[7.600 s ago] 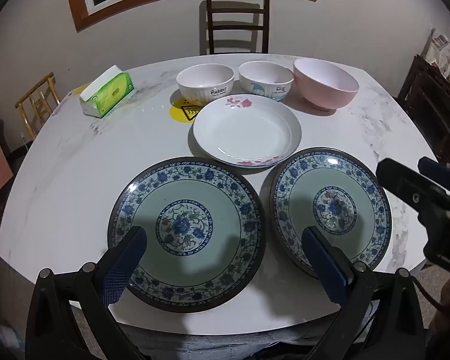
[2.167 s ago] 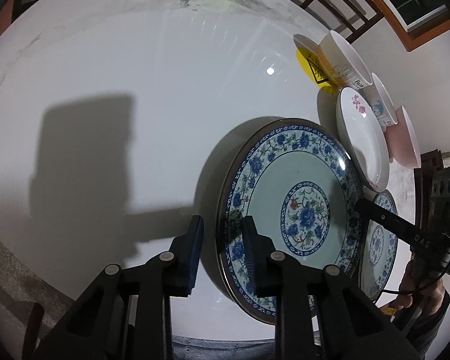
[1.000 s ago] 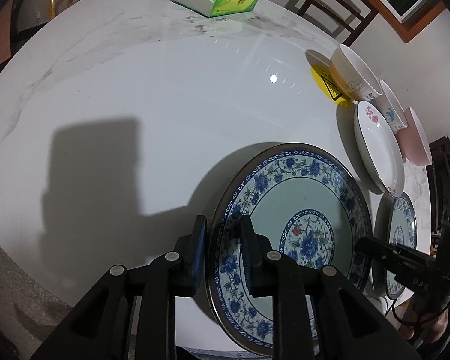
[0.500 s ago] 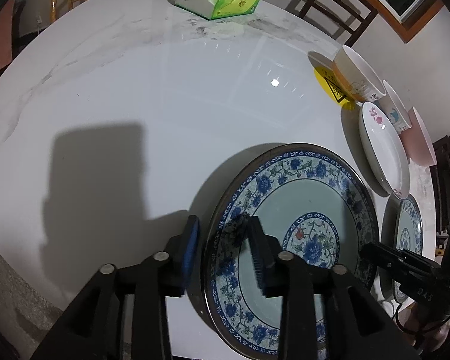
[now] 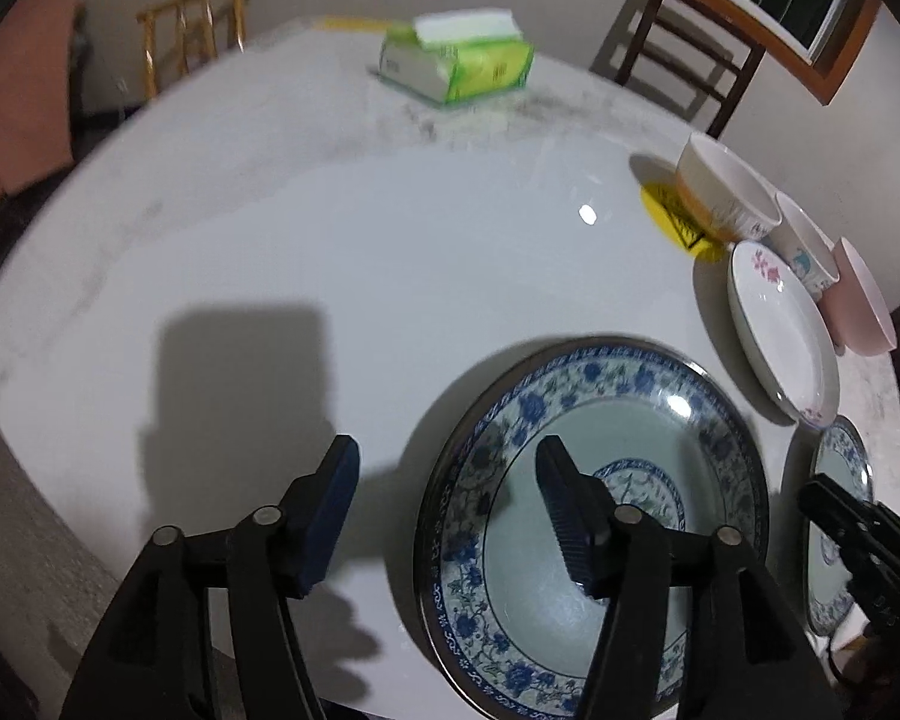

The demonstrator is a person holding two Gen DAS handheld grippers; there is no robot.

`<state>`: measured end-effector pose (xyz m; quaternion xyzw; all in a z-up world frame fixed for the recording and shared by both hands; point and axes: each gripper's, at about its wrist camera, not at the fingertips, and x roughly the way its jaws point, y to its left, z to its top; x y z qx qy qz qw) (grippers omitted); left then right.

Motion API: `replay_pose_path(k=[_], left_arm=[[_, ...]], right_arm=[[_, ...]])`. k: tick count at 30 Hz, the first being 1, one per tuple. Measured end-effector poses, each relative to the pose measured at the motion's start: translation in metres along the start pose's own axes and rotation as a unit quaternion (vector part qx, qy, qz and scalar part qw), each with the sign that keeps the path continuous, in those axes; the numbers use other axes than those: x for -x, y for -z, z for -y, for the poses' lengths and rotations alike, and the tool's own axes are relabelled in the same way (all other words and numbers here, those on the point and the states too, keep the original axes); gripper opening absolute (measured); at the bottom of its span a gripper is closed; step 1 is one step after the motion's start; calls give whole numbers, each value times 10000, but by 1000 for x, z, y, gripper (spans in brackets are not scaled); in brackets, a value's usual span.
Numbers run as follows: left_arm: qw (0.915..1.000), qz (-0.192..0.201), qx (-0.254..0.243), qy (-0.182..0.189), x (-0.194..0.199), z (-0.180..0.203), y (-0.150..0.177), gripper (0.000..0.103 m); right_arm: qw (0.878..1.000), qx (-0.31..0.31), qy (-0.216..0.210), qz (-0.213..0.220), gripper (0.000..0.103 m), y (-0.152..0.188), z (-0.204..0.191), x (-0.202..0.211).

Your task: Organize plates and bowls

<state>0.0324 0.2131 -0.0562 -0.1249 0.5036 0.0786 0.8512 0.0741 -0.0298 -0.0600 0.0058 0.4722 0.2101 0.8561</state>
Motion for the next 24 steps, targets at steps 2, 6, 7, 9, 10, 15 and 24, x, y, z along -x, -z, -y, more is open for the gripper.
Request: replay_pose_path(k=[2,6,7,9,10,15,24], left_arm=[[9996,255,-78,-98,10,9,1,61],[9984,533,-200,-32,23,29,6,63],[9981,561,-240,23,25,35,7,66],[9973,628,-347,128,28,49,10,67],[9971,625,-413,164,28,55,11,67],[9948,518,-718,496,27,92,20,67],[9858,398,-1197,1110,33,147,40,67]], right_arm=[[9999,-76,22,147,18,2,6,10],[9992,-194,43,360,18,6,16,26],[9990,-221,62,388,18,7,18,29],[9985,-265,100,462,18,9,23,36],[9983,-303,136,480,18,10,27,40],[9971,-344,267,621,19,17,38,55],[9939,-539,431,857,23,33,66,77]])
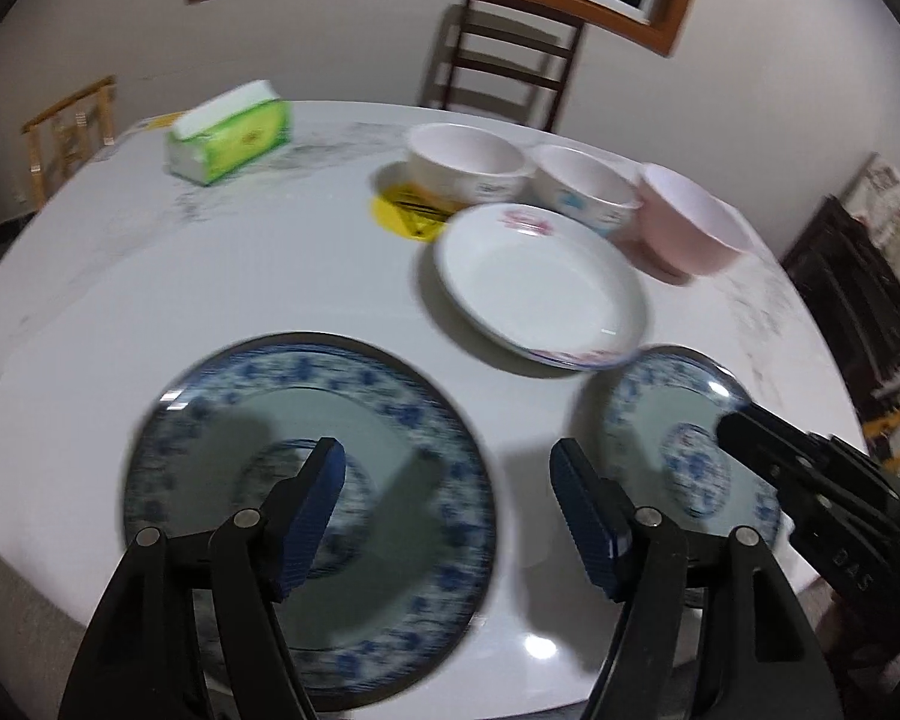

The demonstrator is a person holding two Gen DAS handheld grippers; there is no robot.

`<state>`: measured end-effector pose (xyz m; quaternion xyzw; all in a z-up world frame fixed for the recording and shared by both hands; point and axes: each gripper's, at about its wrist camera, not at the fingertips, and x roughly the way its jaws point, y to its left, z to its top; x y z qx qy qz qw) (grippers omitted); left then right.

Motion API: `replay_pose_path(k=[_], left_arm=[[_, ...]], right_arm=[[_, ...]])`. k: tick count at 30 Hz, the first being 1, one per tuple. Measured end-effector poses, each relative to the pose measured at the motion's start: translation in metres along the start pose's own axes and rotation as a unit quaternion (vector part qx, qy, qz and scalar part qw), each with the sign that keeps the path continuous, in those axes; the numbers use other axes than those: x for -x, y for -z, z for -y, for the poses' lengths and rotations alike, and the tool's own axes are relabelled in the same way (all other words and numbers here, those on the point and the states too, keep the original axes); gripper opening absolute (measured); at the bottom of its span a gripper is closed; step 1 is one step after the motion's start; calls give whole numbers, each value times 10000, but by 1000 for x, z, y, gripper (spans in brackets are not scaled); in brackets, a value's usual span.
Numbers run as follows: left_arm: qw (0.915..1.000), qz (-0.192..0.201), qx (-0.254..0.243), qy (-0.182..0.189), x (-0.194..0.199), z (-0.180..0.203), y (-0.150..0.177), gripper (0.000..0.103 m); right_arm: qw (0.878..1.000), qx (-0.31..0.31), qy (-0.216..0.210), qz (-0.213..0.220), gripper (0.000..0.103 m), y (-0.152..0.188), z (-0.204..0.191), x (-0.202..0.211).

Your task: Organize plates and bowls

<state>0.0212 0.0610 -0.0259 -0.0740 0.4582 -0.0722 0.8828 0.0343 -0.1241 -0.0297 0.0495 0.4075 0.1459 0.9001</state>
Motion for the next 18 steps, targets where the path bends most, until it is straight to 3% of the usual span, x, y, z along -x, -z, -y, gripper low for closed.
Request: replay_pose_path(k=[9,12,18], left_arm=[[9973,24,-253,693,-1,29,3,67],[9953,-66,-256,927,-5,35,5,67],[9931,-180,-338,1110,-12,48,7,67]], right_arm=[[9988,-488,26,-34,23,6,47,21],[9966,-765,-262,-166,23,7,64,27],[9963,-798,-267,-178,23,12,85,41]])
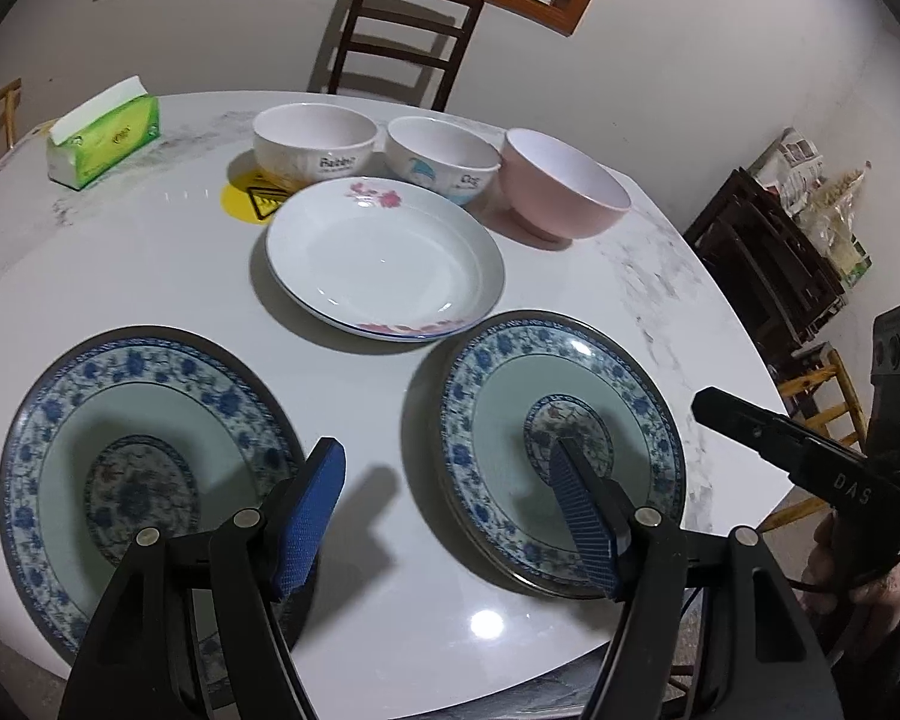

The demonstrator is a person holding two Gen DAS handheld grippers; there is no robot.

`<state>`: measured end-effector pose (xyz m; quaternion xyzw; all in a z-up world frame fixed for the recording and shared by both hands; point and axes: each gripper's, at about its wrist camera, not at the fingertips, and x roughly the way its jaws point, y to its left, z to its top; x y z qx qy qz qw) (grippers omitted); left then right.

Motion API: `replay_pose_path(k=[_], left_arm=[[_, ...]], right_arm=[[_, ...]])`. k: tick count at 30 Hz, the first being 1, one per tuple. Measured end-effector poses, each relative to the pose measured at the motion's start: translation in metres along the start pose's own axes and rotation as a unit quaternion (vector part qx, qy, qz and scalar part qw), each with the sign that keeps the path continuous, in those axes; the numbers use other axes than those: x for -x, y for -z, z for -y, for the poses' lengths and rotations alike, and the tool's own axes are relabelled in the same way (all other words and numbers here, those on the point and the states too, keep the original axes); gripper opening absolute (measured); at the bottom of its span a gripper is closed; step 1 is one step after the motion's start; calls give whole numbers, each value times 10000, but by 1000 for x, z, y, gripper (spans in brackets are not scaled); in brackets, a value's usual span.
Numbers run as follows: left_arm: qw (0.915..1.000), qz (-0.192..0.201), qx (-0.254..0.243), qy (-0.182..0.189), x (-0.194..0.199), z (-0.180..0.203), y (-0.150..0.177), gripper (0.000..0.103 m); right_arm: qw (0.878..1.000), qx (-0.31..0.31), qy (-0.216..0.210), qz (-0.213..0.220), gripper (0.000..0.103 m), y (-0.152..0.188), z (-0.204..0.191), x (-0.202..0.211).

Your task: Organize plates and bowls

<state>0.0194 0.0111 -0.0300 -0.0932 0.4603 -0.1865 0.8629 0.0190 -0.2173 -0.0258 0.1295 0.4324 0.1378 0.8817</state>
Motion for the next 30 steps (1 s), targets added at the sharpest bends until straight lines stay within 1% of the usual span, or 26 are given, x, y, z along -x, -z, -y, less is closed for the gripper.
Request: replay_pose_path(k=[5,11,14,16,18,23,28,30], left_arm=[[9995,-191,180,197,-12,1,-2,66],[9977,-421,323,420,-26,5,-2,64],[9964,-520,437,509,-32,4,-2,63],[9951,-575,523,608,-36,2,-2,60],[9934,-647,627,714,-40,0,-3,60],[9921,-737,699,731,-48,-1,-3,60],[9906,-812,789,762,-55,-4,-4,60],[9905,-837,810,734,-57,-6,-4,59]], right_arm=[[10000,-44,69,24,23,0,19,7],[9994,-334,61,-50,23,1,46,7],[9989,-458,18,-135,23,2,58,4],[9984,-513,-83,-214,23,4,66,1],[9977,-581,-162,-306,23,5,73,-3],[9950,-807,-346,-475,23,8,90,-15],[9924,-893,-529,-665,23,12,102,-26],[9923,-876,-495,-723,23,12,103,-30]])
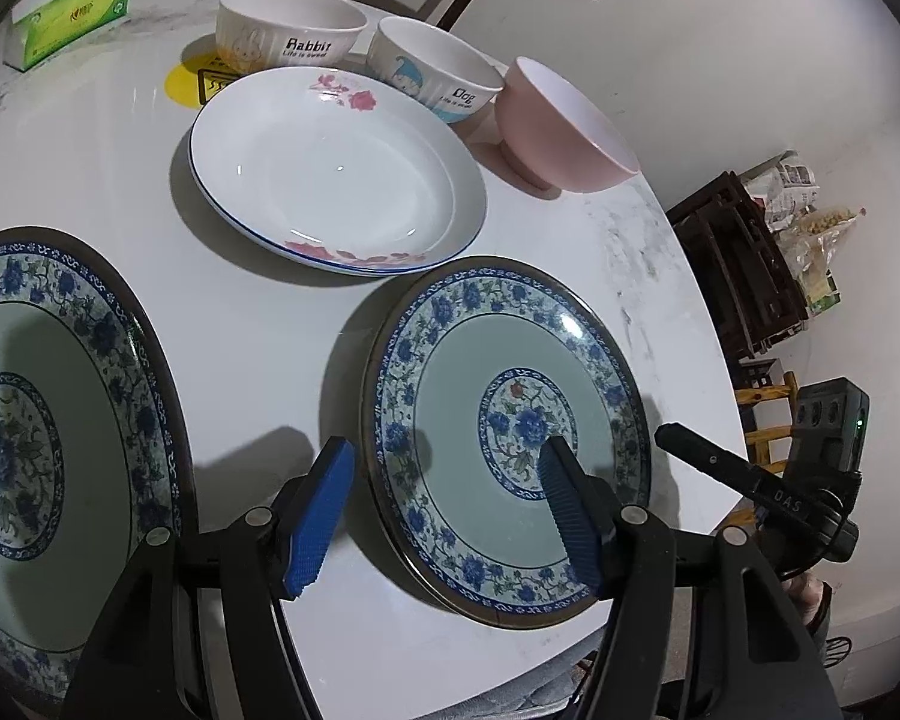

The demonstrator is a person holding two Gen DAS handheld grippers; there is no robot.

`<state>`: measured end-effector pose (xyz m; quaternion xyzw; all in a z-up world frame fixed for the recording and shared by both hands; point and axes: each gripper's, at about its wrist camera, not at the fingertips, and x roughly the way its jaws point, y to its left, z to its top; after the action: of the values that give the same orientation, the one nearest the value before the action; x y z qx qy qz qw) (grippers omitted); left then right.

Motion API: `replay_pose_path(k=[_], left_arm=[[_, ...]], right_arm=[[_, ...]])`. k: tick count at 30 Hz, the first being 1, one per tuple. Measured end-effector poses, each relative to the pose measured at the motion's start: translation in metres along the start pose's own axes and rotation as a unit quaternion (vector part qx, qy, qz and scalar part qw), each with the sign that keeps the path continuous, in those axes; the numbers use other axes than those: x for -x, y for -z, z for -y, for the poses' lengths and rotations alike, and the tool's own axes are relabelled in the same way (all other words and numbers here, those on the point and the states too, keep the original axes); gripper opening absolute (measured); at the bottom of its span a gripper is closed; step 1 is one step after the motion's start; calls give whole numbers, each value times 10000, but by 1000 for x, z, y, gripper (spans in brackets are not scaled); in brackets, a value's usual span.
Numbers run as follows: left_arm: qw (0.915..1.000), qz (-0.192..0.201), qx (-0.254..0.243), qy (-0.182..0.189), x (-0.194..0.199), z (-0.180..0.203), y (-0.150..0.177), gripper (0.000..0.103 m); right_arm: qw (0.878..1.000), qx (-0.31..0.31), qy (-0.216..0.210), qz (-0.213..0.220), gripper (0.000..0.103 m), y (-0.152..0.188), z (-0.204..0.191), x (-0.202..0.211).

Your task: Organize plates and bowls

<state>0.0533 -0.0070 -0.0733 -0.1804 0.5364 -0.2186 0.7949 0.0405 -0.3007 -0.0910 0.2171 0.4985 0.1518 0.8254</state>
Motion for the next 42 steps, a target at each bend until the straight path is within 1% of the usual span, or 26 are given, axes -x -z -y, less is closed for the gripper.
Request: replay_pose_path(k=[2,9,13,16,23,27,29,32,35,42], left_arm=[[10000,-50,24,33,-2,-2,0,54],[9999,-156,29,5,-8,-3,-1,51],[9997,-231,47,-16,-13,-6,-1,47],[9996,-287,61,-30,-16,-6,0,40],[9995,-283,26,-104,-16,-9,0,30],[9995,-285,-33,-146,-15,-9,1,28],[9993,-275,-71,-229,-15,-10,0,21],[9992,-248,-56,-300,-14,-13,0,13],[9992,-225,-77,-310,-13,-16,1,14],[9986,-208,-221,-432,-12,-10,4,14]], right_arm=[[10000,36,-66,-59,23,0,2,-4],[9996,90,-179,-198,23,-1,6,-16],[9994,53,-229,-242,23,-2,8,-21],[9990,7,-338,-277,23,-3,10,-23],[9987,-43,-424,-288,23,-9,11,-27],[9980,-67,-529,-329,23,-8,9,-29],[9985,-82,-456,-290,20,-7,8,-29],[9987,-184,-404,-258,14,-6,11,-29],[9983,-291,-439,-248,13,-6,13,-28],[9989,-314,-302,-200,13,-2,9,-26]])
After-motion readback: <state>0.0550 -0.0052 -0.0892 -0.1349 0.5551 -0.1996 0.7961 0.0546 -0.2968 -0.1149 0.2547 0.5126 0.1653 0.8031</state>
